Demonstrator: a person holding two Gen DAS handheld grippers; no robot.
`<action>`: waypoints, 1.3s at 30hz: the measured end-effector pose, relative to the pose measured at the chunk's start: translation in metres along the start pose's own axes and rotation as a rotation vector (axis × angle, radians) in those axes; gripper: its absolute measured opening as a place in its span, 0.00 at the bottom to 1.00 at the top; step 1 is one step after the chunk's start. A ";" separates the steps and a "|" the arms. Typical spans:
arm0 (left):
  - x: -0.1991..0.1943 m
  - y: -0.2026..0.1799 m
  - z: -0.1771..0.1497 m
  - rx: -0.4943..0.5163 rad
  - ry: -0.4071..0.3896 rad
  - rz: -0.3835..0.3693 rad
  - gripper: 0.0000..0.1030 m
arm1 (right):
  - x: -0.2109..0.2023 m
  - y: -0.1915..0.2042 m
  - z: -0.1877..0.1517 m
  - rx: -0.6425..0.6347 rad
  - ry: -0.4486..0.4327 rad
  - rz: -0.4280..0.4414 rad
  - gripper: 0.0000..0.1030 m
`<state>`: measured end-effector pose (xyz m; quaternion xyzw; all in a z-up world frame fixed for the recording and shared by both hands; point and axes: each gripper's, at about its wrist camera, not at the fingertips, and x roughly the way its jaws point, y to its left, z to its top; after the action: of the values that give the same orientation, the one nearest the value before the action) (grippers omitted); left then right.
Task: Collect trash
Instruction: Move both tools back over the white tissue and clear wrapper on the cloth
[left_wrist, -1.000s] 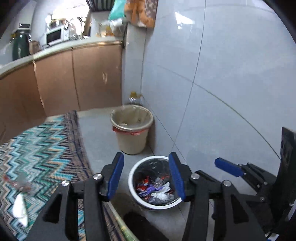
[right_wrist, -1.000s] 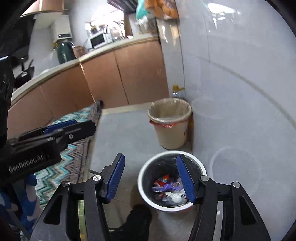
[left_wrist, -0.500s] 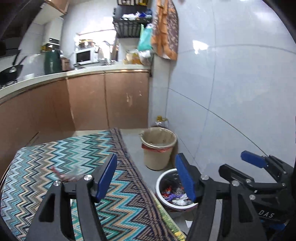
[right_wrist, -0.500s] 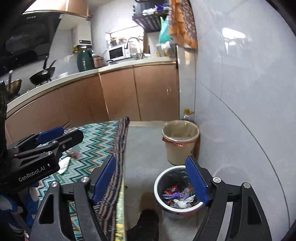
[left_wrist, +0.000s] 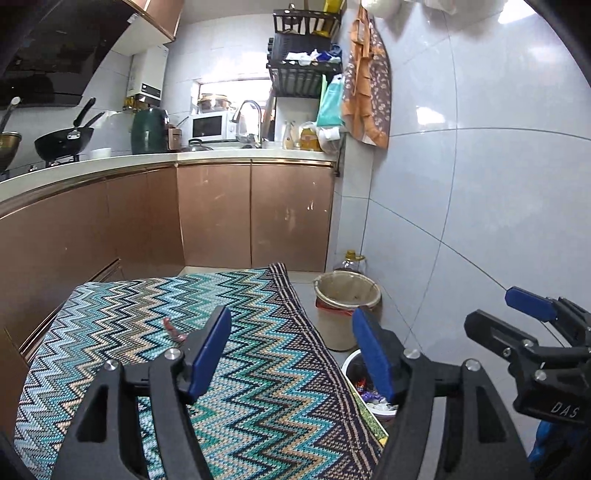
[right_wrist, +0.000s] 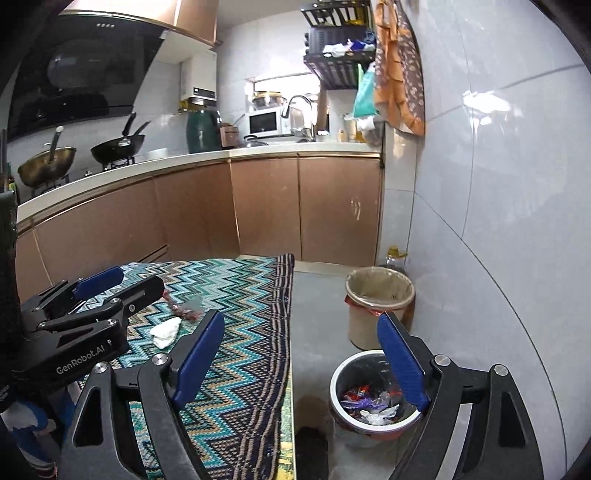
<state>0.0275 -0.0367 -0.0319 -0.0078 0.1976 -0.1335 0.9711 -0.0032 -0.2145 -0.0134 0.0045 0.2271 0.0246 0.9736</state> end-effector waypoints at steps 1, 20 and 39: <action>-0.004 0.002 -0.001 -0.004 -0.004 0.007 0.65 | -0.003 0.003 0.000 -0.004 -0.005 0.002 0.82; -0.055 0.029 -0.029 -0.014 -0.069 0.195 0.67 | -0.052 0.049 -0.014 -0.092 -0.096 -0.021 0.99; -0.096 0.027 -0.022 -0.007 -0.116 0.241 0.72 | -0.087 0.055 -0.017 -0.117 -0.182 -0.082 1.00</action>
<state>-0.0595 0.0150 -0.0177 0.0050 0.1410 -0.0147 0.9899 -0.0916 -0.1641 0.0108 -0.0593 0.1360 -0.0025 0.9889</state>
